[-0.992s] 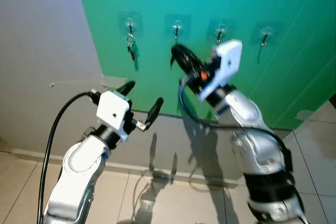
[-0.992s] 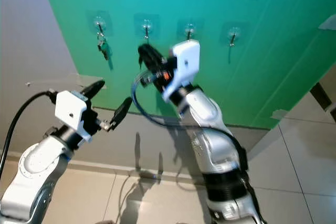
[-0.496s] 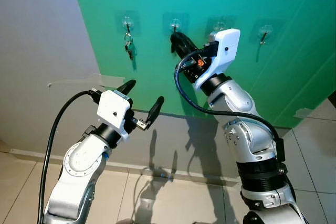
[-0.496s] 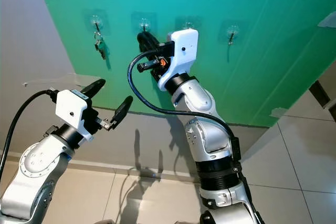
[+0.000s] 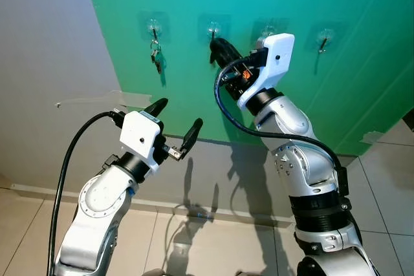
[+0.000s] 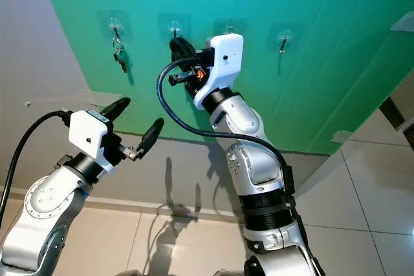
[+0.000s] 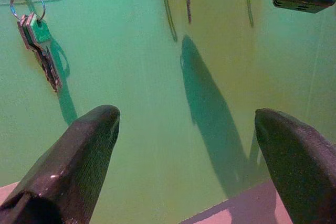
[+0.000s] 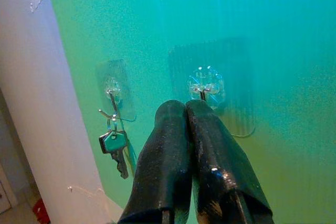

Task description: Hang keys on a hook

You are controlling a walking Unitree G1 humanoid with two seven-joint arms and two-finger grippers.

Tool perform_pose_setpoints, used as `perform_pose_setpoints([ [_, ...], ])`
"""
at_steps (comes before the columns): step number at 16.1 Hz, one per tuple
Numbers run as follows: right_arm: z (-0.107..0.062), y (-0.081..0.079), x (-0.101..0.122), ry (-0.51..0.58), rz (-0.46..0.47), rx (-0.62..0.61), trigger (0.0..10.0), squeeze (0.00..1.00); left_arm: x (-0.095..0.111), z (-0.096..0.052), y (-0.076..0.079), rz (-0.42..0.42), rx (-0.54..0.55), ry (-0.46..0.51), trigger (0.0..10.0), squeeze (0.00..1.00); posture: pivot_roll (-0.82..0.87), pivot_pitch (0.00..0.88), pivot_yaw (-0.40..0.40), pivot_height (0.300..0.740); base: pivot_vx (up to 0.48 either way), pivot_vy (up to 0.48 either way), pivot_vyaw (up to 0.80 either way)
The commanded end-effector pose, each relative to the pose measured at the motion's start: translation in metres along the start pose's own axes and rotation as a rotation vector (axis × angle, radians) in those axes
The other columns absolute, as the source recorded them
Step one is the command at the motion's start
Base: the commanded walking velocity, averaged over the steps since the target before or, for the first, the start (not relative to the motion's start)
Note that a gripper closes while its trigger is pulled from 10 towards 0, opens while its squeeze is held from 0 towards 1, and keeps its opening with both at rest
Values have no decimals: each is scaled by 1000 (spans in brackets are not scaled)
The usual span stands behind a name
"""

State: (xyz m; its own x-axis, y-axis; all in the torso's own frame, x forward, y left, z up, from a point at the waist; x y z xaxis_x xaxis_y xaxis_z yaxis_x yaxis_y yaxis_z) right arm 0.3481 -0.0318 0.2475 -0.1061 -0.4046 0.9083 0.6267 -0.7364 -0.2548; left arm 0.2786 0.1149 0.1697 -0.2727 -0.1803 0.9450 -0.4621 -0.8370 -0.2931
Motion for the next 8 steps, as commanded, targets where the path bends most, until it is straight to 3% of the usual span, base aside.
perform_pose_setpoints([
  [1, 3, 0, 4, 2, 3, 5, 10000, 0, 6, 2, 3, -2, -17, 19, 10000, 0, -6, 62, -37, 740, 0, 0, 0],
  [8, 9, -4, 1, -1, 15, 19, 10000, 0, 7, 3, 2, -2, -15, 20, 10000, 0, -1, 61, -38, 740, 0, 0, 0],
])
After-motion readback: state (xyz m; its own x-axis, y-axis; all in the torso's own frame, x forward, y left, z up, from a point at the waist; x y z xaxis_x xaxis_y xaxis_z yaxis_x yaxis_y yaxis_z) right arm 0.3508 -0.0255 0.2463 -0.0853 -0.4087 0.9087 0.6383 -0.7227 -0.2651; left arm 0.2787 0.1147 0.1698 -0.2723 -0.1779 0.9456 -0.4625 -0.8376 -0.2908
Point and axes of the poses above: a point about 5 cm out from each wrist's last joint towards the gripper, its own z axis pointing out of the wrist towards the gripper, its own x axis along the axis of the wrist's last joint, y = z × x, the point moved 4 cm from there along z, pointing out of the wrist towards the gripper, and after that the axes turned 6 degrees about z, right-handed, at the moved point
